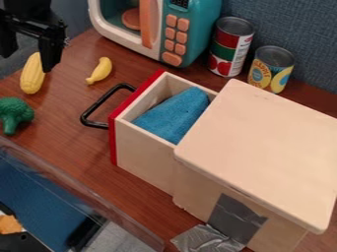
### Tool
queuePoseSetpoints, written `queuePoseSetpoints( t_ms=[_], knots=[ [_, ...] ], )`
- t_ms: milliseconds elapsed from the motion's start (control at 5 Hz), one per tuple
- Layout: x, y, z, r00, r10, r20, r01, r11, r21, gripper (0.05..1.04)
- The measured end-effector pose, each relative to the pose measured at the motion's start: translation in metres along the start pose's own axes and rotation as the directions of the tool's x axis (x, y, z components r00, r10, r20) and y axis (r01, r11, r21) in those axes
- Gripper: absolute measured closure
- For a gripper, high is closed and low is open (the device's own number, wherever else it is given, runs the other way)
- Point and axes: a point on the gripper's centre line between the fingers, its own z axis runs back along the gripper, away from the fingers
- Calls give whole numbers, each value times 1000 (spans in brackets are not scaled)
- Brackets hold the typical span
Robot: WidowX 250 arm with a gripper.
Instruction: Take the cauliflower and put it in the drawer
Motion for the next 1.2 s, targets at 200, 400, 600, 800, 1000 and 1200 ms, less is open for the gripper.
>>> queuePoseSetpoints(
  t_ms=[200, 400, 600, 800, 1000, 1200],
  knots=[
    [-2, -2, -7, 1000, -2, -24, 1, 1000, -10, 83],
    [-5, 13, -23, 998, 43, -47, -44, 999, -25, 83],
    [-9, 24, -42, 994, 68, -86, -71, 997, -33, 83],
    [-12, 39, -50, 993, 90, -76, -92, 996, -22, 83],
    [-21, 56, -62, 986, 136, -98, -141, 989, -43, 83],
    [-21, 61, -66, 987, 141, -77, -144, 989, -37, 83]
  ],
)
